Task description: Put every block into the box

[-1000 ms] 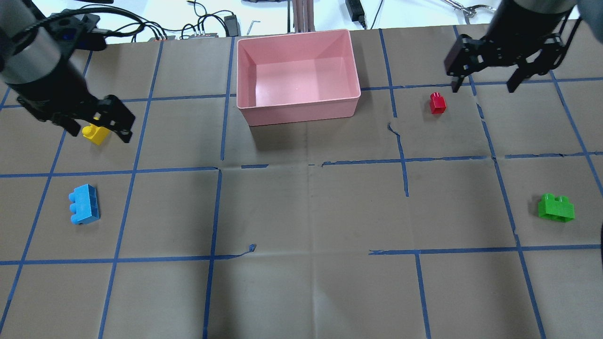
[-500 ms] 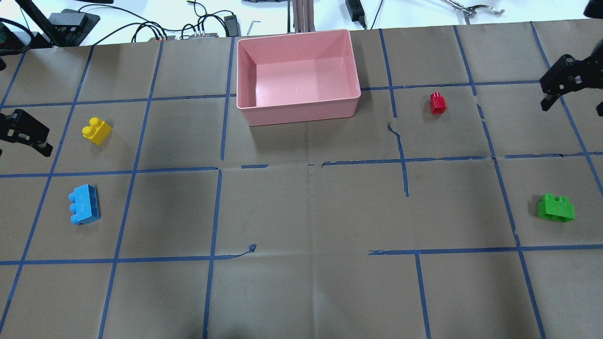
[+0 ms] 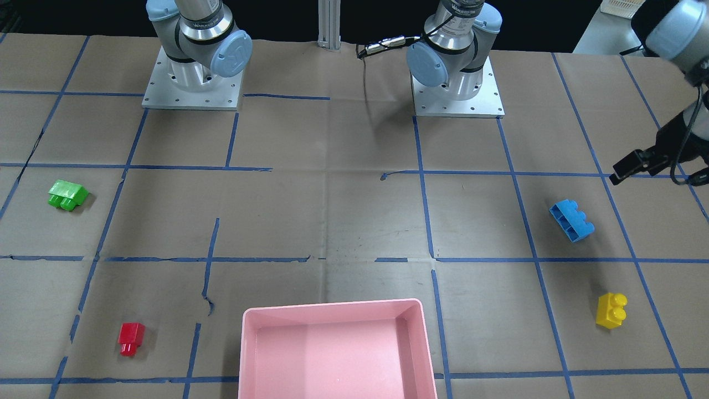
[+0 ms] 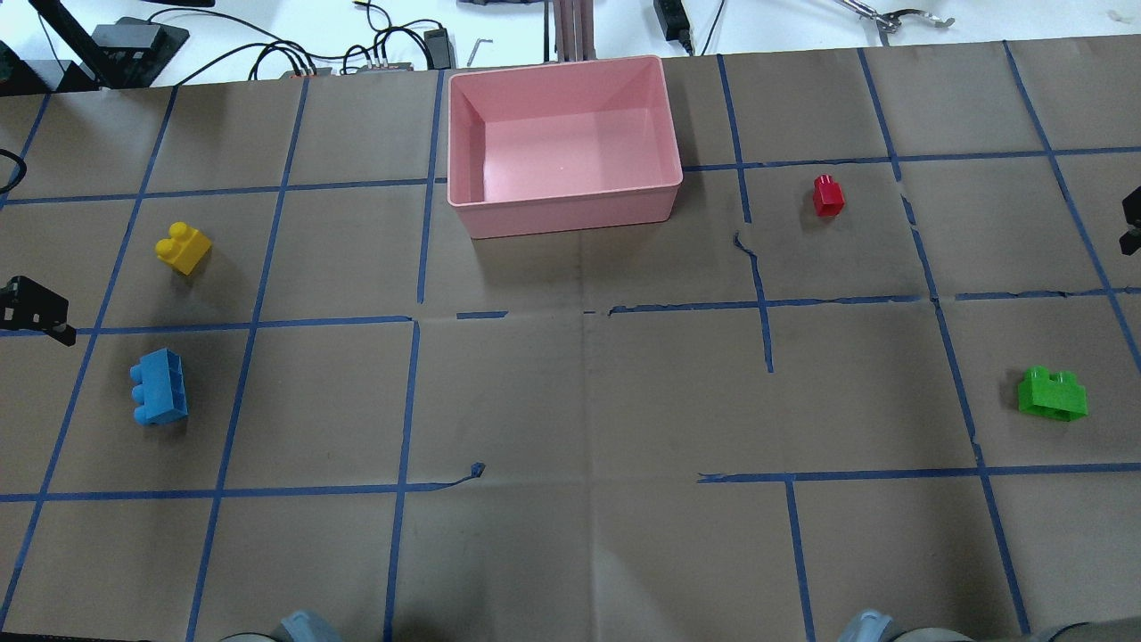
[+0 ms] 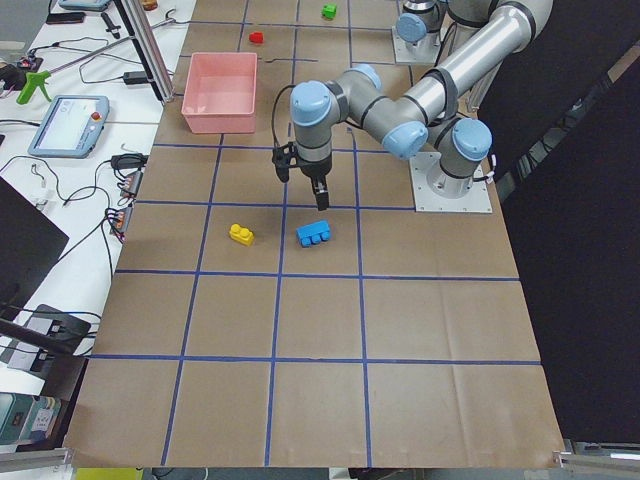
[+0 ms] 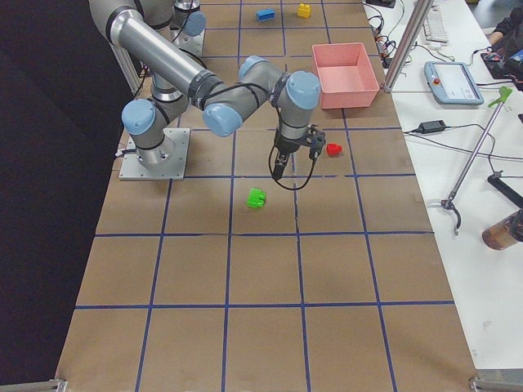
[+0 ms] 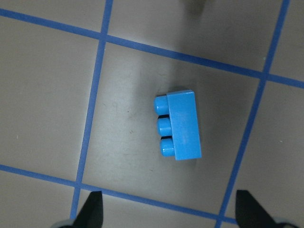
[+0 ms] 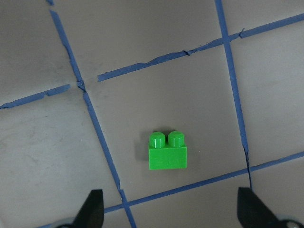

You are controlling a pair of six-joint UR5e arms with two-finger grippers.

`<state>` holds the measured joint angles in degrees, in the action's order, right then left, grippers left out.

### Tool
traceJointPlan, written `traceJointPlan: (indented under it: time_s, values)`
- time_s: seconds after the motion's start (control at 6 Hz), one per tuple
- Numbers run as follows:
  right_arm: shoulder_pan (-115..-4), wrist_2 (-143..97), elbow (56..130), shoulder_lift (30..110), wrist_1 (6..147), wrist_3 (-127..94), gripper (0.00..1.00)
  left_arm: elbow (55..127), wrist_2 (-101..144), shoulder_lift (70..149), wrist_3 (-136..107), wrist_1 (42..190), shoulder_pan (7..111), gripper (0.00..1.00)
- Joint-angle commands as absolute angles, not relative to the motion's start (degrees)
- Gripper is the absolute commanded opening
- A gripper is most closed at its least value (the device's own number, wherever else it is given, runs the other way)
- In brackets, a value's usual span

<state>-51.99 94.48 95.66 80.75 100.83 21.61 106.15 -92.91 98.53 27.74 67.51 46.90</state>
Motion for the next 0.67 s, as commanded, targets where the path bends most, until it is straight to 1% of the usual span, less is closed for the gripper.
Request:
traceJointPlan:
  time_s: [0.0,0.17,0.33,0.5]
  values:
    - [-51.59,94.05,100.78,79.98,103.36,21.8,1.0,106.79,-92.81,103.08,27.51,63.99,46.49,0.97]
    - [-51.59,94.04,104.03,79.02,106.93,21.97,1.0,106.61,-91.86,105.01,26.12,63.11,46.76,0.97]
    - [-51.59,94.13,107.28,76.93,113.66,22.15,1.0,106.79,-90.8,106.6,24.62,62.5,47.19,0.97]
    - [-51.59,94.13,109.4,75.25,117.04,23.89,1.0,107.22,-90.79,108.35,24.44,62.23,47.37,0.97]
